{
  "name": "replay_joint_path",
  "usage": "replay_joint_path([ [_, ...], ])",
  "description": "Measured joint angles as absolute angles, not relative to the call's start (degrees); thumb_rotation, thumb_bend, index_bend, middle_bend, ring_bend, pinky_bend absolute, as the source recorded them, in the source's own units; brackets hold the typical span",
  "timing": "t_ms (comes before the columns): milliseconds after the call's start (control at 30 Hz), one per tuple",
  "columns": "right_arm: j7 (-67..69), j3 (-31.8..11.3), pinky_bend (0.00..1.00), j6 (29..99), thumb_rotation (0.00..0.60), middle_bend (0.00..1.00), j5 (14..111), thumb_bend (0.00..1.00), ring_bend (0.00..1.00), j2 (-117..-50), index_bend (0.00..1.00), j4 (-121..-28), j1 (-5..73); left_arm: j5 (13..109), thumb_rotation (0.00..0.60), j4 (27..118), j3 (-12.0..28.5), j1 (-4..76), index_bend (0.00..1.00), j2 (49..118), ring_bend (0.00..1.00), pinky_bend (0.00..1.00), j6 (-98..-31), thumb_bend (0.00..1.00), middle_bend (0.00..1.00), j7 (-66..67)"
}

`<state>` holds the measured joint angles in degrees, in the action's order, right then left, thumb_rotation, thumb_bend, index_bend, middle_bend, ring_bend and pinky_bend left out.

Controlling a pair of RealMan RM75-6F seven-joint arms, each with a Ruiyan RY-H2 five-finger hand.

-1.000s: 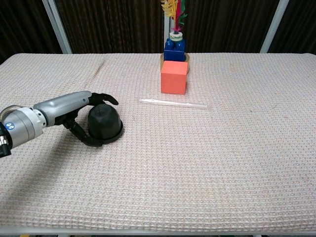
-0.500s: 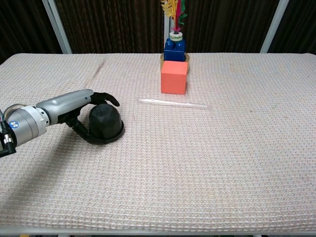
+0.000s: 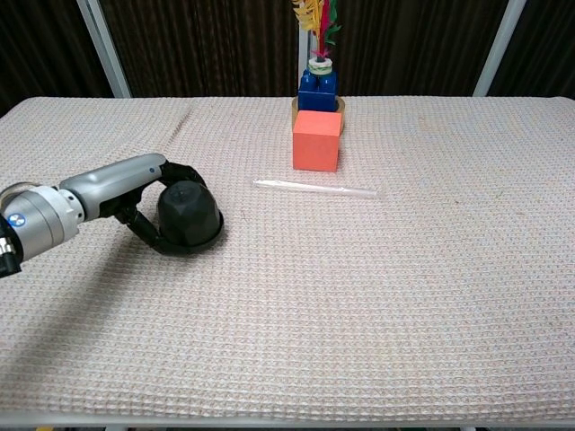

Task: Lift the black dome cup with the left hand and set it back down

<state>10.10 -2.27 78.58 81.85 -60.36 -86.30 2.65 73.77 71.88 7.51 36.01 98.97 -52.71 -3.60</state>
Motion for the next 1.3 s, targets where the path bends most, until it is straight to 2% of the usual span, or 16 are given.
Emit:
replay_joint_path([
  [333, 10.6, -2.2, 0.0, 78.5, 0.6, 0.0, 81.9, 0.16, 0.0, -60.4, 0.0, -86.1, 2.6, 72.2, 0.6, 78.8, 8.8, 35.6, 0.44, 93.4, 0.2, 0.26, -54.1, 0.26, 0.48, -0.1],
  [533, 10.7, -2.2, 0.0, 78.7, 0.6, 0.0, 82.0, 0.16, 0.0, -60.4, 0.0, -86.1, 2.5, 69.5, 0.6, 84.4, 11.0, 35.8, 0.45, 88.1, 0.21, 0.27, -54.6, 0.26, 0.49, 2.6],
  [867, 10.7, -2.2, 0.0, 79.3, 0.6, 0.0, 82.5, 0.16, 0.0, -60.2, 0.0, -86.4, 2.4, 65.0, 0.6, 96.6, 16.8, 37.8, 0.45, 76.5, 0.22, 0.28, -55.9, 0.26, 0.5, 9.7],
  [1067, 10.1, -2.4, 0.0, 79.9, 0.6, 0.0, 82.5, 0.16, 0.0, -59.6, 0.0, -87.3, 2.1, 66.1, 0.6, 104.3, 21.4, 38.1, 0.46, 73.1, 0.24, 0.32, -63.5, 0.26, 0.52, 11.1],
  [1200, 10.0, -2.3, 0.0, 79.4, 0.6, 0.0, 82.1, 0.16, 0.0, -59.6, 0.0, -87.3, 2.2, 64.4, 0.6, 103.2, 20.5, 38.2, 0.47, 74.2, 0.24, 0.32, -65.1, 0.26, 0.52, 10.7],
  [1300, 9.8, -2.2, 0.0, 78.9, 0.6, 0.0, 82.0, 0.16, 0.0, -59.9, 0.0, -87.2, 2.3, 60.8, 0.6, 99.3, 18.1, 38.5, 0.47, 75.7, 0.24, 0.32, -60.1, 0.26, 0.52, 10.0],
])
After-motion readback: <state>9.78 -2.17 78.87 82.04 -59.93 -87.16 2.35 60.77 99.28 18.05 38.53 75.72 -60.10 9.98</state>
